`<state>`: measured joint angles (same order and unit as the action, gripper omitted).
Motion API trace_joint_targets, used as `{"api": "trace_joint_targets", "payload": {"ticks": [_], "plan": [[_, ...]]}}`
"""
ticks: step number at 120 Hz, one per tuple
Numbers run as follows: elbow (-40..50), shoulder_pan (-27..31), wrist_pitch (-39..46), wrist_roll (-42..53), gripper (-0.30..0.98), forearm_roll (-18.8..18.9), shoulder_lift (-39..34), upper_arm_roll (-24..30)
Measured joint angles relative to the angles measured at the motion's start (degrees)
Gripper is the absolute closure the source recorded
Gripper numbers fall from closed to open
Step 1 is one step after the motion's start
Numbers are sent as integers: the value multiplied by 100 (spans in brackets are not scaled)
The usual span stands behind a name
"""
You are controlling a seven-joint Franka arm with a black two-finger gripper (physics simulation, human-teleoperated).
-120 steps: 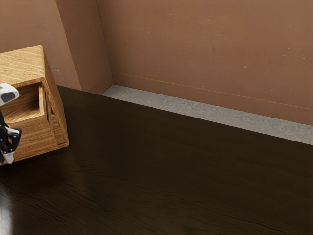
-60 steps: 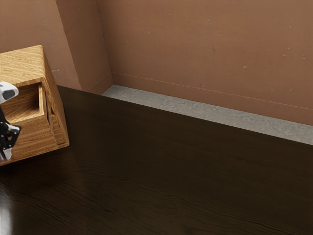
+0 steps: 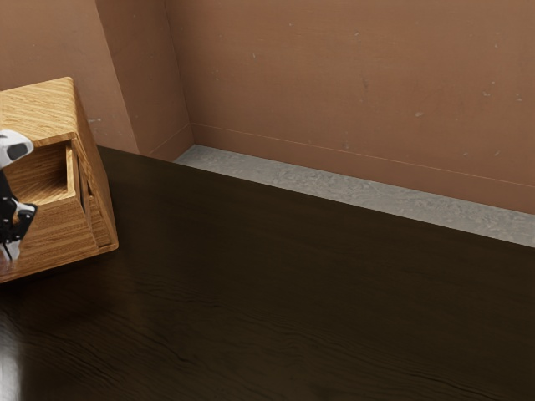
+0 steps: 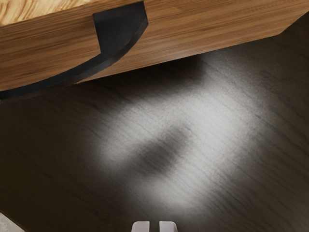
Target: Push the drawer handle with one arm to close the drawer
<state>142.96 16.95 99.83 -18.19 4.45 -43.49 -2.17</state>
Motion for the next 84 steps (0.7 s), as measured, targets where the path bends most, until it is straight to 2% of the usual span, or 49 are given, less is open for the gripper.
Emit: {"api": "trace_joint_targets", "payload": {"ticks": [12, 39, 84], "plan": [[-2, -9, 34, -7, 77, 65, 25, -173], [-216, -130, 243, -21, 77, 133, 451, -207], [-88, 26, 495, 21, 77, 201, 399, -493]]}}
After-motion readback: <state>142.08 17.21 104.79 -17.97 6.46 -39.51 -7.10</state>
